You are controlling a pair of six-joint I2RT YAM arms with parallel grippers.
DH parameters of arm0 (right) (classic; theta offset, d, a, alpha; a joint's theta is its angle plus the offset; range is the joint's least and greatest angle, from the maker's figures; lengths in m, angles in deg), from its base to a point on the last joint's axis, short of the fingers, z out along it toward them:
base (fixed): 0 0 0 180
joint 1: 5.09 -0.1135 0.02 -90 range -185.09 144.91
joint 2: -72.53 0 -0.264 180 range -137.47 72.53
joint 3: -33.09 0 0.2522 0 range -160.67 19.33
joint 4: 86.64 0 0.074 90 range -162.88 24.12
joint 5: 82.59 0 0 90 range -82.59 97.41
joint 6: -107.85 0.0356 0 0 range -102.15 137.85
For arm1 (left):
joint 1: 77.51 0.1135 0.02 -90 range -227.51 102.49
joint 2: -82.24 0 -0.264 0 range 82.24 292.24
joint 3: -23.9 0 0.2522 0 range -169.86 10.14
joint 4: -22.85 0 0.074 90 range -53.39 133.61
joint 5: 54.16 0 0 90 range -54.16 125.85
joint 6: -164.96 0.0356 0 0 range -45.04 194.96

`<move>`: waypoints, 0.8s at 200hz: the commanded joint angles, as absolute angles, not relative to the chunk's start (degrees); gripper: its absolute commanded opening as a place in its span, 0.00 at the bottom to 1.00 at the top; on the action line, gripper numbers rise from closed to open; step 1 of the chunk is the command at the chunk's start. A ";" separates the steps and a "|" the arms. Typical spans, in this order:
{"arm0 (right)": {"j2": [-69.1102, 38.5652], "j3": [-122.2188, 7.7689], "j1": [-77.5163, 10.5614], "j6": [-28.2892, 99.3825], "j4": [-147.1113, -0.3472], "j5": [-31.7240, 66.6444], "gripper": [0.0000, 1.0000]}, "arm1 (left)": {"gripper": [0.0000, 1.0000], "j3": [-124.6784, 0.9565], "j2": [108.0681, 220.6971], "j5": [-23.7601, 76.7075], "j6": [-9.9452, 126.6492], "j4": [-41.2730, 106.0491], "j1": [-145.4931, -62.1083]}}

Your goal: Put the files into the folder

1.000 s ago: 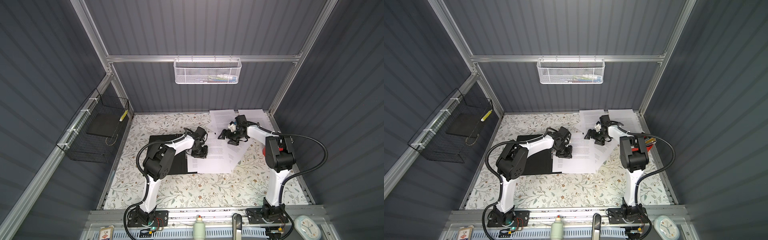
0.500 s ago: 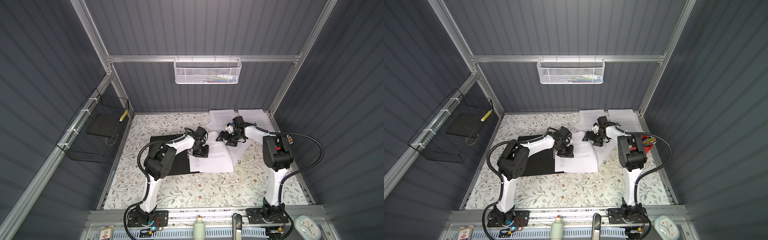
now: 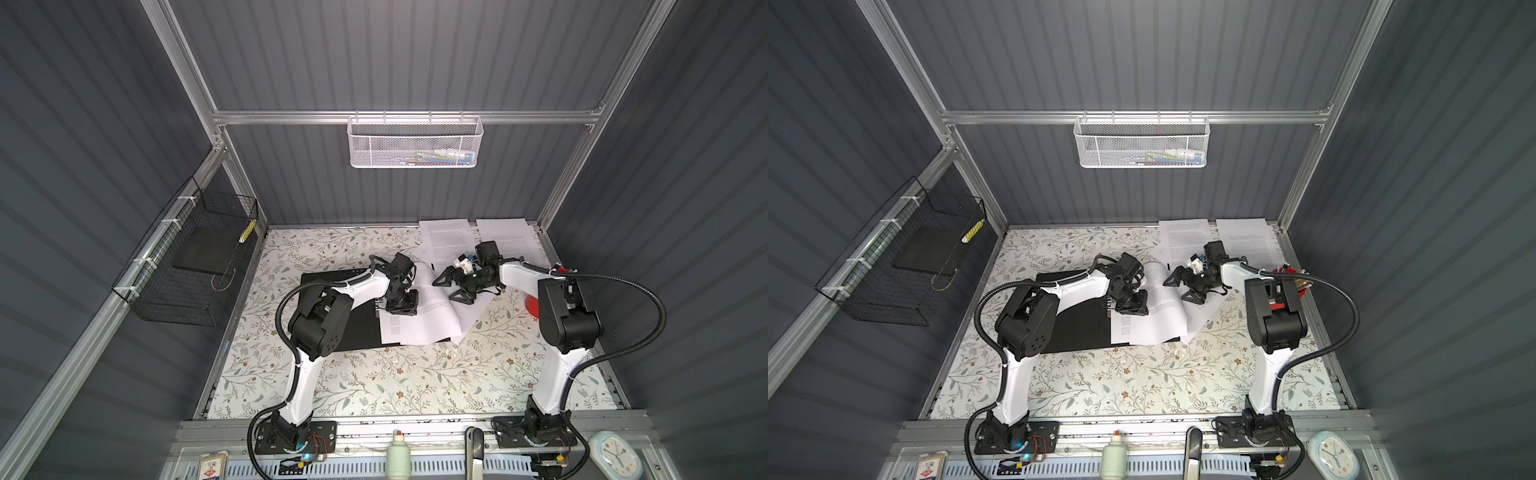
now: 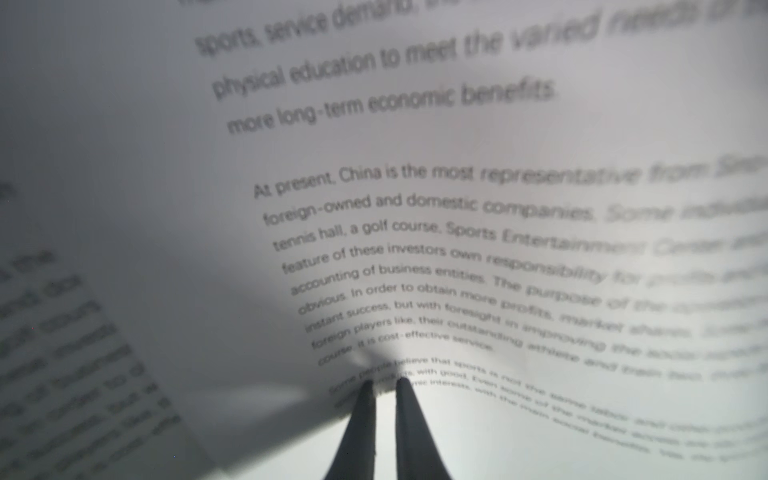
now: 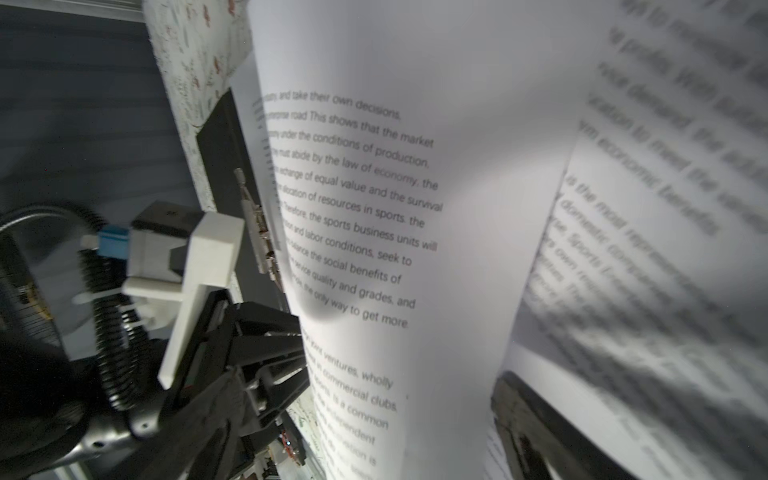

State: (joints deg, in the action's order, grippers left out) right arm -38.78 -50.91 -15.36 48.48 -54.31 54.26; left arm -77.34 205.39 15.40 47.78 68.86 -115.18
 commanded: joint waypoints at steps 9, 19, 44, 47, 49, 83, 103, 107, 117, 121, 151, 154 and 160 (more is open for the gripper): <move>-35.39 -44.03 -14.64 57.82 -65.46 63.09 0.96 | 0.14 -71.65 213.99 22.00 48.77 74.24 -115.10; -34.50 -42.43 -14.41 59.11 -67.25 63.78 0.95 | 0.14 -71.43 213.83 22.04 48.77 74.16 -115.00; -32.42 -39.92 -14.26 60.06 -67.84 63.48 0.95 | 0.14 -71.42 213.81 21.87 48.77 73.97 -114.78; -32.11 -39.45 -14.24 60.35 -68.17 63.44 0.95 | 0.14 -71.42 213.81 21.93 48.75 74.06 -114.75; -31.96 -39.18 -14.24 60.49 -68.43 63.54 0.95 | 0.14 -71.42 213.81 21.86 48.76 73.99 -114.77; -29.86 -40.25 -14.15 55.49 -62.83 56.54 0.87 | 0.14 -71.42 213.22 21.54 48.58 73.66 -114.78; -30.69 -41.67 -14.17 54.51 -61.68 54.17 0.76 | 0.14 -71.42 213.02 21.55 48.67 73.70 -114.77; -31.08 -42.06 -14.15 54.20 -61.28 53.56 0.74 | 0.14 -71.42 213.02 21.56 48.65 73.74 -114.70; -31.63 -42.49 -14.15 53.90 -61.25 53.06 0.70 | 0.14 -71.42 213.02 21.77 48.76 73.83 -114.69; -31.90 -42.66 -14.15 53.83 -61.29 52.82 0.68 | 0.14 -71.42 213.05 21.77 48.77 73.87 -114.69; -33.67 -43.77 -14.13 53.24 -60.73 51.03 0.47 | 0.13 -71.42 212.52 21.29 48.67 73.79 -114.68; -33.79 -43.72 -14.15 53.27 -60.65 50.73 0.42 | 0.13 -71.42 212.45 21.22 48.74 73.79 -114.69; -33.96 -43.69 -14.15 53.32 -60.52 50.46 0.34 | 0.13 -71.42 212.18 21.08 48.76 73.79 -114.69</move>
State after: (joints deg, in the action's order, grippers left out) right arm -32.31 -42.54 -14.39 54.01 -62.40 52.97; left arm -76.42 205.22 13.63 47.78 67.81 -114.53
